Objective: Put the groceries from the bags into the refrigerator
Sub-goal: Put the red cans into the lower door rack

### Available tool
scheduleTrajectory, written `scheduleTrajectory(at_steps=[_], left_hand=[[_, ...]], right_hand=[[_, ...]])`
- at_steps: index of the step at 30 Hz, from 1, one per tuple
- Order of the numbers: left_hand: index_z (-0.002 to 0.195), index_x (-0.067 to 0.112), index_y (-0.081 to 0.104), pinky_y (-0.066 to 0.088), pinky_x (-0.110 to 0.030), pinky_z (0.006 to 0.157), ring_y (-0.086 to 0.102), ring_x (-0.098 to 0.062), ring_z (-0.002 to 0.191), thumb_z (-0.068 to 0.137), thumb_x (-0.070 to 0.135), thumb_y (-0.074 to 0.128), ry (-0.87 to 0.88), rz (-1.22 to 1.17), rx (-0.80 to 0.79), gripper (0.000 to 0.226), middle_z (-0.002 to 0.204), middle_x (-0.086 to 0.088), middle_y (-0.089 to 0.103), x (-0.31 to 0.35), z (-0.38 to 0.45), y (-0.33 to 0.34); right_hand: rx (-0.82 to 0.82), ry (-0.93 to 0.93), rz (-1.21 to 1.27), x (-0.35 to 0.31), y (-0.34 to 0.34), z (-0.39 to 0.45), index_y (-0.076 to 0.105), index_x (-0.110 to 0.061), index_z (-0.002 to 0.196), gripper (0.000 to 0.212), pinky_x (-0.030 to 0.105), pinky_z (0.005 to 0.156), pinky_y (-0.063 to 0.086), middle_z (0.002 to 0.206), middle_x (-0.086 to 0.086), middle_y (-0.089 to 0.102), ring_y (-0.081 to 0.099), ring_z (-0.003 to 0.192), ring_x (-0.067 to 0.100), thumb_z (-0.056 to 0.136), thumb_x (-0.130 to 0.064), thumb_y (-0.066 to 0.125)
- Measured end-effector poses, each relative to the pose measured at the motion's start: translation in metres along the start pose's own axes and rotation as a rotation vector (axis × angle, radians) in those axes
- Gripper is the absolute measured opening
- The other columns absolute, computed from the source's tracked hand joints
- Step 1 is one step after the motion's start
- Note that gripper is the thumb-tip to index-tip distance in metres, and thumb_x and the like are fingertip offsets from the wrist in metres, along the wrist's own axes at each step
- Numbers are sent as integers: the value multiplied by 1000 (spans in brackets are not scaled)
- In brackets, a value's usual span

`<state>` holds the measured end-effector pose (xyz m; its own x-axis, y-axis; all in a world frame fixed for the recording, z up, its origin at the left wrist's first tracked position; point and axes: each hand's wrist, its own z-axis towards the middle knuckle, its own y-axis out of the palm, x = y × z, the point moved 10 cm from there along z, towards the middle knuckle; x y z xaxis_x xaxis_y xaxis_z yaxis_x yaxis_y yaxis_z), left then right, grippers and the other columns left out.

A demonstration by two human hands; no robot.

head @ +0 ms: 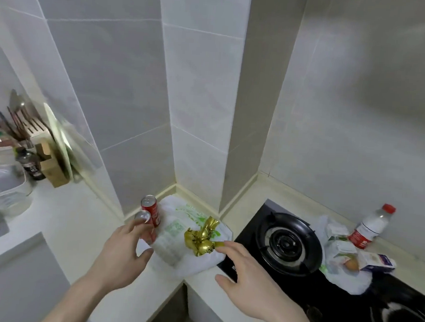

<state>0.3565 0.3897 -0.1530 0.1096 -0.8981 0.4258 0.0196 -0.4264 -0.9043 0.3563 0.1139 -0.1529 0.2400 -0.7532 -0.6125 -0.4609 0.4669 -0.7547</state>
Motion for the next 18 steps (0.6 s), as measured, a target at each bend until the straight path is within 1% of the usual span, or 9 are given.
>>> scheduleTrajectory(at_steps=[2, 4, 7, 9, 13, 16, 18], left_hand=[[137, 25, 57, 40, -34, 109, 51, -24, 129, 82, 41, 64, -13, -3, -18, 58, 146, 9, 48, -27, 29, -1], [137, 26, 57, 42, -35, 106, 52, -24, 125, 78, 46, 59, -37, 2, -44, 62, 142, 8, 50, -48, 55, 3], [129, 31, 55, 46, -36, 97, 53, -23, 119, 78, 49, 62, -110, 4, -94, 54, 135, 10, 51, -73, 87, 14], [125, 34, 55, 47, -37, 93, 55, -23, 115, 78, 54, 63, -161, 19, -114, 51, 130, 9, 54, -87, 102, 23], [126, 34, 53, 48, -37, 87, 58, -24, 110, 70, 63, 63, -230, 35, -160, 64, 120, 7, 57, -106, 123, 45], [123, 32, 54, 48, -37, 86, 59, -24, 108, 71, 64, 60, -243, 36, -161, 61, 117, 7, 59, -114, 133, 58], [118, 30, 54, 49, -36, 83, 60, -22, 105, 72, 60, 63, -247, 3, -137, 56, 112, 7, 61, -118, 138, 61]], right_hand=[[-15, 16, -1, -14, 12, 39, 33, -39, 153, 56, 23, 118, 28, 160, -26, 18, 30, 145, 2, 101, -43, 53], [-12, 19, -14, -27, 22, 76, 31, -39, 154, 58, 29, 120, 29, 163, -22, 16, 28, 149, 7, 101, -42, 53], [-12, 8, -44, -46, 38, 129, 28, -35, 157, 61, 34, 122, 28, 165, -17, 15, 24, 152, 11, 101, -37, 55], [-12, -15, -71, -61, 46, 164, 27, -33, 158, 64, 36, 122, 30, 165, -15, 16, 26, 152, 14, 101, -32, 56], [-35, -54, -169, -89, 59, 230, 25, -29, 159, 69, 43, 116, 37, 166, -7, 18, 34, 147, 27, 99, -17, 58], [-87, -79, -281, -102, 75, 271, 21, -30, 160, 84, 43, 112, 41, 166, -3, 16, 34, 145, 32, 91, -3, 62], [-139, -93, -335, -107, 87, 292, 18, -28, 161, 91, 44, 112, 42, 167, -3, 13, 34, 144, 33, 88, 4, 62]])
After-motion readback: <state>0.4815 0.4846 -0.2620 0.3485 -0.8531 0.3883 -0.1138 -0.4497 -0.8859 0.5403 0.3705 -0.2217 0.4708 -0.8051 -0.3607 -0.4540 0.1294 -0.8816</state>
